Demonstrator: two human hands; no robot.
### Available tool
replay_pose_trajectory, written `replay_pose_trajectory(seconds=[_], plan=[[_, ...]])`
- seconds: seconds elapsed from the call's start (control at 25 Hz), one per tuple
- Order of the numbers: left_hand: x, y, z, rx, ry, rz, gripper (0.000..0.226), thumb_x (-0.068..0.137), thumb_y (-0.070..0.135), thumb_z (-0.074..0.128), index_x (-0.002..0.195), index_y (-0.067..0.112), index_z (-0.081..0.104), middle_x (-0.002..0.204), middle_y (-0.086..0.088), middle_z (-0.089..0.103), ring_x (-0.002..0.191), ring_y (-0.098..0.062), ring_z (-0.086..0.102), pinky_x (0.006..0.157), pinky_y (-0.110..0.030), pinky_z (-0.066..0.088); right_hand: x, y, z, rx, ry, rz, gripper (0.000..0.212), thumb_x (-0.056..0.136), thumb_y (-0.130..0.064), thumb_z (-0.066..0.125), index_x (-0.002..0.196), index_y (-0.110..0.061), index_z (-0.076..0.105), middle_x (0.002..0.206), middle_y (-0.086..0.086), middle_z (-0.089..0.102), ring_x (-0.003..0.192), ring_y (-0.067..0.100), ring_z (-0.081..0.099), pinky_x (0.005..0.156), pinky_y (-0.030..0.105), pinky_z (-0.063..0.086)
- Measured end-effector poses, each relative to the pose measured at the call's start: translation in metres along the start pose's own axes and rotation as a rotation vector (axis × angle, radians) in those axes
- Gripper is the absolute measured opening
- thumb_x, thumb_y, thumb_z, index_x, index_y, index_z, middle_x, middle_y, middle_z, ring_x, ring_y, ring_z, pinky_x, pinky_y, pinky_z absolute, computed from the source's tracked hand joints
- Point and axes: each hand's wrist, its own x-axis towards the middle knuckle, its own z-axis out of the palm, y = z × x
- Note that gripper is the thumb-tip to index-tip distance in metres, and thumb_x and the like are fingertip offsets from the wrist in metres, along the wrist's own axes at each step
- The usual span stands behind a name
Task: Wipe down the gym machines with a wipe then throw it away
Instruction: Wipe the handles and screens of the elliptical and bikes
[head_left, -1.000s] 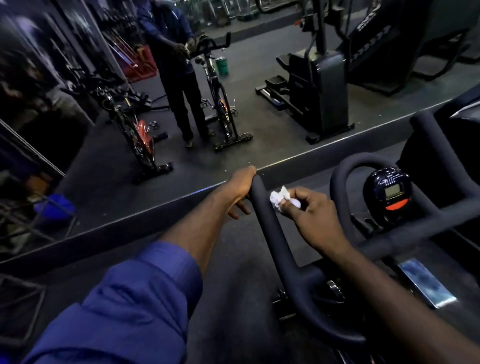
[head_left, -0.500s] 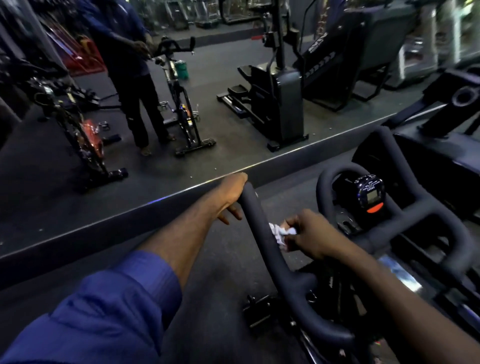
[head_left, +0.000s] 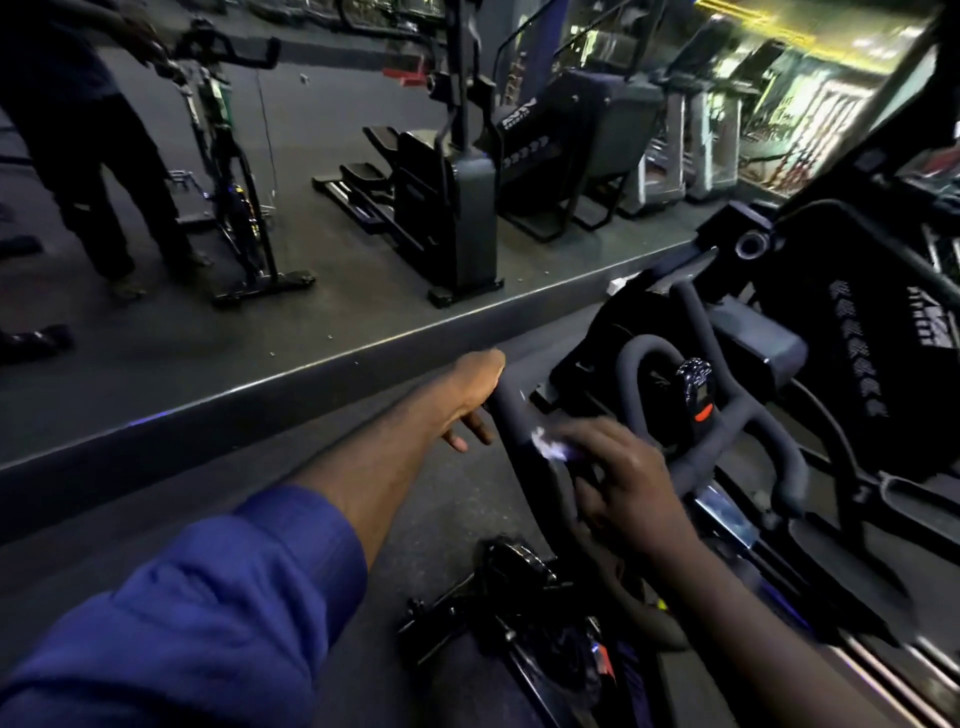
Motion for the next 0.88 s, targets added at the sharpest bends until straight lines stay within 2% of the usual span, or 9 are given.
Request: replay_pose_trajectory(seconds=[0.12, 0.2, 0.36, 0.48, 0.6, 0.68, 0.72, 0.8, 0.88], plan=[[-0.01, 0.005, -0.007, 0.026, -0.04, 0.015, 0.05, 0.102, 0.045, 0.029, 0.127, 0.016, 0.062, 0.106, -0.011, 0.073, 0.08, -0.035, 0.079, 0.085, -0.06, 0.06, 0.062, -0.021, 0.026, -0.176, -0.067, -0.235, 0.033, 0.086, -0.01, 0.058, 0.116, -0.007, 0.073, 0.12, 0.011, 0.067, 0.109, 0.029, 0.061, 0.091, 0.037, 0.051], [-0.014, 0.006, -0.013, 0.042, -0.056, 0.004, 0.051, 0.104, 0.052, 0.032, 0.122, 0.017, 0.064, 0.106, -0.011, 0.074, 0.084, -0.035, 0.079, 0.088, -0.062, 0.058, 0.062, -0.014, 0.041, -0.322, -0.139, -0.353, 0.025, 0.09, -0.009, 0.055, 0.11, -0.01, 0.069, 0.119, 0.011, 0.065, 0.111, 0.031, 0.057, 0.088, 0.043, 0.05], [-0.01, -0.001, -0.006, -0.045, -0.051, 0.008, 0.061, 0.104, 0.059, 0.03, 0.126, 0.017, 0.067, 0.112, -0.008, 0.072, 0.084, -0.032, 0.079, 0.091, -0.056, 0.058, -0.026, 0.004, 0.039, -0.425, -0.343, -0.365, 0.031, 0.103, -0.029, 0.039, 0.107, -0.013, 0.066, 0.124, 0.004, 0.058, 0.113, 0.024, 0.052, 0.086, 0.044, 0.052], [-0.001, -0.004, 0.013, -0.217, 0.113, 0.043, 0.063, 0.1, 0.062, 0.032, 0.12, 0.014, 0.069, 0.106, -0.013, 0.076, 0.07, -0.033, 0.077, 0.076, -0.049, 0.061, -0.059, 0.005, 0.019, -0.321, -0.453, -0.335, 0.039, 0.109, -0.034, 0.033, 0.109, -0.012, 0.066, 0.123, 0.007, 0.058, 0.104, 0.025, 0.053, 0.086, 0.043, 0.052], [-0.001, -0.001, 0.027, -0.262, 0.437, 0.156, 0.06, 0.095, 0.067, 0.038, 0.085, 0.015, 0.064, 0.099, -0.016, 0.075, 0.086, -0.037, 0.073, 0.075, -0.05, 0.064, -0.032, 0.007, 0.018, -0.113, -0.197, -0.131, 0.033, 0.105, -0.032, 0.051, 0.121, -0.013, 0.073, 0.121, 0.006, 0.061, 0.11, 0.018, 0.055, 0.098, 0.027, 0.045], [-0.003, 0.0, 0.039, -0.254, 0.601, 0.235, 0.048, 0.1, 0.06, 0.05, 0.08, 0.017, 0.058, 0.091, -0.01, 0.073, 0.09, -0.033, 0.068, 0.077, -0.039, 0.055, -0.022, 0.007, 0.028, -0.005, -0.017, -0.01, 0.027, 0.097, -0.026, 0.065, 0.12, -0.017, 0.076, 0.121, -0.001, 0.063, 0.112, 0.015, 0.059, 0.099, 0.024, 0.045], [-0.004, 0.001, 0.045, -0.278, 0.642, 0.26, 0.04, 0.099, 0.057, 0.058, 0.083, 0.02, 0.057, 0.087, -0.005, 0.071, 0.088, -0.03, 0.067, 0.075, -0.037, 0.05, -0.029, 0.012, 0.034, 0.035, -0.008, 0.01, 0.026, 0.095, -0.023, 0.071, 0.119, -0.019, 0.076, 0.121, -0.004, 0.064, 0.112, 0.015, 0.061, 0.098, 0.027, 0.048], [-0.002, 0.004, 0.058, -0.431, 0.659, 0.279, 0.031, 0.094, 0.049, 0.07, 0.092, 0.022, 0.056, 0.085, 0.0, 0.069, 0.08, -0.027, 0.071, 0.07, -0.036, 0.054, -0.06, 0.027, 0.031, 0.079, -0.063, -0.008, 0.029, 0.092, -0.02, 0.077, 0.121, -0.021, 0.075, 0.12, -0.008, 0.065, 0.111, 0.014, 0.063, 0.093, 0.031, 0.052], [0.0, 0.008, 0.073, -0.613, 0.674, 0.237, 0.026, 0.093, 0.042, 0.072, 0.092, 0.021, 0.055, 0.08, -0.001, 0.069, 0.071, -0.028, 0.074, 0.064, -0.038, 0.062, -0.084, 0.044, 0.012, 0.137, -0.164, -0.052, 0.029, 0.093, -0.023, 0.071, 0.121, -0.025, 0.076, 0.114, -0.009, 0.065, 0.107, 0.008, 0.064, 0.088, 0.026, 0.054]])
